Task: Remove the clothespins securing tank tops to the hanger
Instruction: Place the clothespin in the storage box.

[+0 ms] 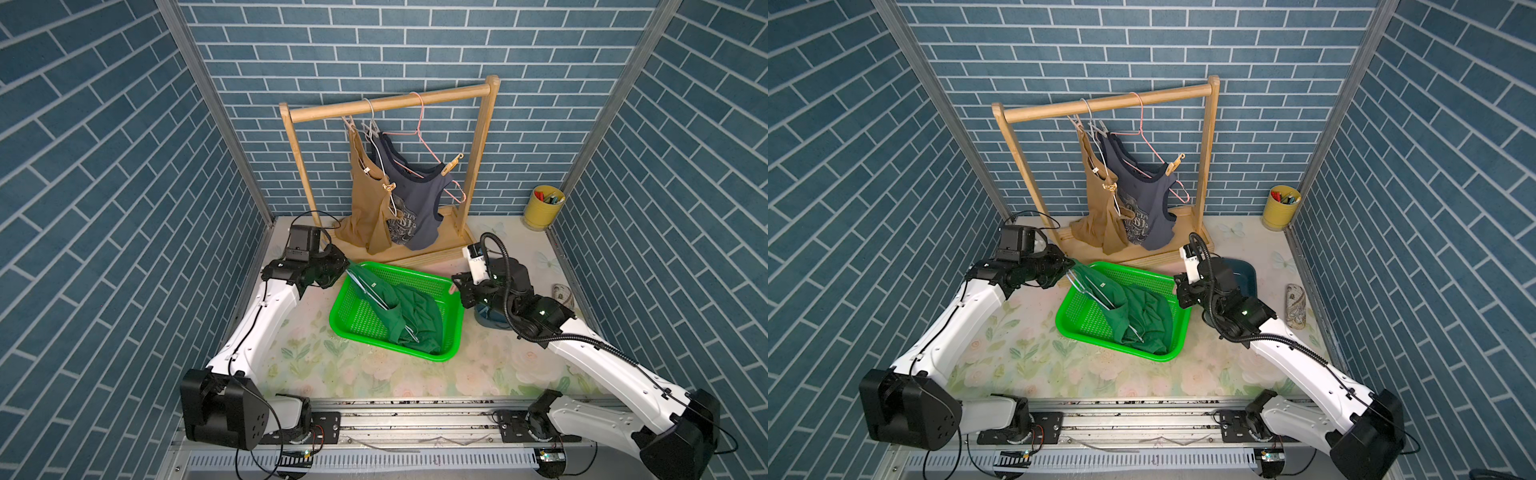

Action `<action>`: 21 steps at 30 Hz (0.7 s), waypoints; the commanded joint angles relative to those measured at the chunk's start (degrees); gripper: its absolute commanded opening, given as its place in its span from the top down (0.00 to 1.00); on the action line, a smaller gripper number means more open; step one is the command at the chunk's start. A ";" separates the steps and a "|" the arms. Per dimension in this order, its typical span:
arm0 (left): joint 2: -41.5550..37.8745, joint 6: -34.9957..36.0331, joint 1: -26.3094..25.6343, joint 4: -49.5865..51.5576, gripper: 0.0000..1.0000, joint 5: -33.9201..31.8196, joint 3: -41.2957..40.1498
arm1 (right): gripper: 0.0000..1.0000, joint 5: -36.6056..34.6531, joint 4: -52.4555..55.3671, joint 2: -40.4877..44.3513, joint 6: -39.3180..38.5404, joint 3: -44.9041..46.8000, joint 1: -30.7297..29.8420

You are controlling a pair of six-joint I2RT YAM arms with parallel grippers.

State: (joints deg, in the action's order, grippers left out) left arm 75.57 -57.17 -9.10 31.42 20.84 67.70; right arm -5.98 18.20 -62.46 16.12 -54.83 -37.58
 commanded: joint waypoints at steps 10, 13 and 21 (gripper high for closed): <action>-1.91 -0.19 0.49 -0.25 1.00 2.75 1.20 | 0.92 -11.45 16.15 -21.99 5.03 -2.75 20.79; -2.36 -0.15 0.49 -0.13 1.00 2.50 0.80 | 0.91 -7.34 15.12 -29.39 4.41 -4.97 22.21; -3.57 -0.49 0.54 -0.33 1.00 2.68 -0.23 | 0.83 -2.17 13.61 -43.94 2.53 -11.27 23.79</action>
State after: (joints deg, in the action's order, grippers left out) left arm 73.08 -57.47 -9.02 31.44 23.07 67.68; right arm -11.27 31.29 -103.70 18.02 -64.42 -14.31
